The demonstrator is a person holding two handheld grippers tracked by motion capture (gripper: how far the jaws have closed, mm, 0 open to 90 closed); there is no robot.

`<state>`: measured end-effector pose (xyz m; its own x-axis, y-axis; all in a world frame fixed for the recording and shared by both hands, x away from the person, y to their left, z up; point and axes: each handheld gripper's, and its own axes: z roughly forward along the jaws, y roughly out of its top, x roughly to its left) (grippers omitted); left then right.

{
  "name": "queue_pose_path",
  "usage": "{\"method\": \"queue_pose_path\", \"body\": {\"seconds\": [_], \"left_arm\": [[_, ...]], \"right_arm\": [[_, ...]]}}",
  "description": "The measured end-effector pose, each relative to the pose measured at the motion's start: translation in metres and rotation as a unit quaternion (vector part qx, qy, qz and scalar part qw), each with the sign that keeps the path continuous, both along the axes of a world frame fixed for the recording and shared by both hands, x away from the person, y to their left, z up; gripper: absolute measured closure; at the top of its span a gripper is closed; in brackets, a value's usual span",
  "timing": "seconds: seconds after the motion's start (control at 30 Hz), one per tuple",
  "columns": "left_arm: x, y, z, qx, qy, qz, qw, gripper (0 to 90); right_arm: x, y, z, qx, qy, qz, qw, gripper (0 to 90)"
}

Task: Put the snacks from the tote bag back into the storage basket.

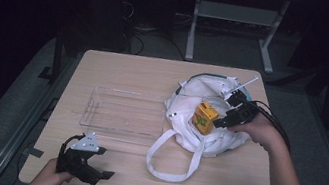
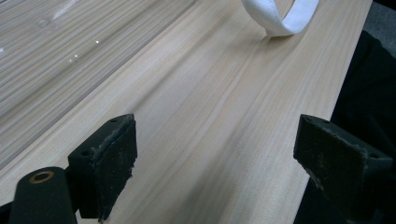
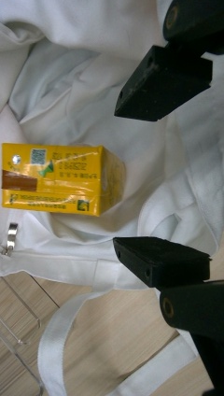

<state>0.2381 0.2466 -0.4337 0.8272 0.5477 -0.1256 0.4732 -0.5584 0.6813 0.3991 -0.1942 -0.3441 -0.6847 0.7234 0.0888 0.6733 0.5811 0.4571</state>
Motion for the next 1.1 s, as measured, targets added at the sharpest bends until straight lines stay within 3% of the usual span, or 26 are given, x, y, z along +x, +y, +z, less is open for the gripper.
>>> {"method": "queue_pose_path", "body": {"seconds": [0.33,1.1], "left_arm": [[0.000,-0.001,0.000,-0.002,0.003,0.002,1.0000,13.2],[0.000,-0.001,0.000,-0.008,0.004,0.003,1.0000,13.2]], "right_arm": [[0.015,0.013,0.006,-0.013,-0.001,0.013,0.9998,30.0],[0.043,0.045,-0.002,-0.021,0.003,0.027,0.9994,31.7]]}}
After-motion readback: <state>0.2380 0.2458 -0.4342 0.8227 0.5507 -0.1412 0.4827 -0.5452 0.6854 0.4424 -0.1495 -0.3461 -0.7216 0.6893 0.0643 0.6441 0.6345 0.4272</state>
